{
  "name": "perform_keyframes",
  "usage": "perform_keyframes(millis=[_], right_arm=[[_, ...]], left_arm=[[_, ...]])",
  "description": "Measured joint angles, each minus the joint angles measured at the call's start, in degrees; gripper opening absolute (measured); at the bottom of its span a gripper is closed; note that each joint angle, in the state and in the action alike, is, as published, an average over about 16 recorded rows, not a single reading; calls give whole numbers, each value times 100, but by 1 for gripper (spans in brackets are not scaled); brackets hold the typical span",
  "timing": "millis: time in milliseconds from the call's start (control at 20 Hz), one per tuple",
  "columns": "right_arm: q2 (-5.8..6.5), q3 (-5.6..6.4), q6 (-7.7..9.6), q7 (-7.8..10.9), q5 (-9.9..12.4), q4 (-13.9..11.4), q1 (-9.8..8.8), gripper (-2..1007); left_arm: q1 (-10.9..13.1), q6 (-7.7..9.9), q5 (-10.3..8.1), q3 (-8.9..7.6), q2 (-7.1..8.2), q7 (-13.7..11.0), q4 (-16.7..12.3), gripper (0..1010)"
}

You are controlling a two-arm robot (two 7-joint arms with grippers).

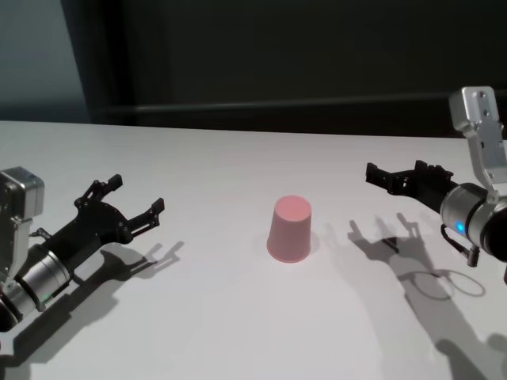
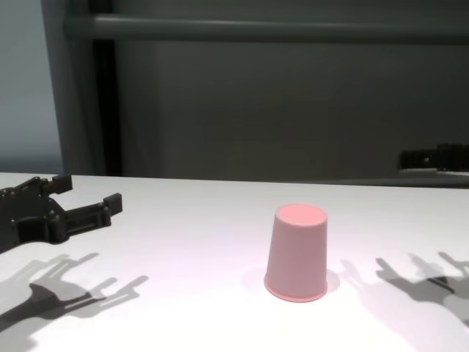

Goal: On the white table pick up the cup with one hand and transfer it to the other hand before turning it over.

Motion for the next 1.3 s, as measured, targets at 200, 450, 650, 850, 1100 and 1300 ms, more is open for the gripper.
perform_keyframes(millis=[200, 450, 650, 850, 1100, 1300], right_arm=[[7, 76, -18, 6, 13, 37, -152, 1002], [-6, 101, -27, 28, 21, 85, -236, 1002], [-16, 99, -29, 38, 21, 104, -245, 1003], [-17, 92, -28, 38, 21, 102, -231, 1003], [-16, 85, -26, 37, 22, 98, -216, 1003], [-16, 81, -24, 37, 22, 96, -209, 1002]], left_arm=[[0, 0, 0, 0, 0, 0, 0, 1001], [0, 0, 0, 0, 0, 0, 0, 1001], [0, 0, 0, 0, 0, 0, 0, 1001], [0, 0, 0, 0, 0, 0, 0, 1001], [0, 0, 0, 0, 0, 0, 0, 1001], [0, 0, 0, 0, 0, 0, 0, 1001]])
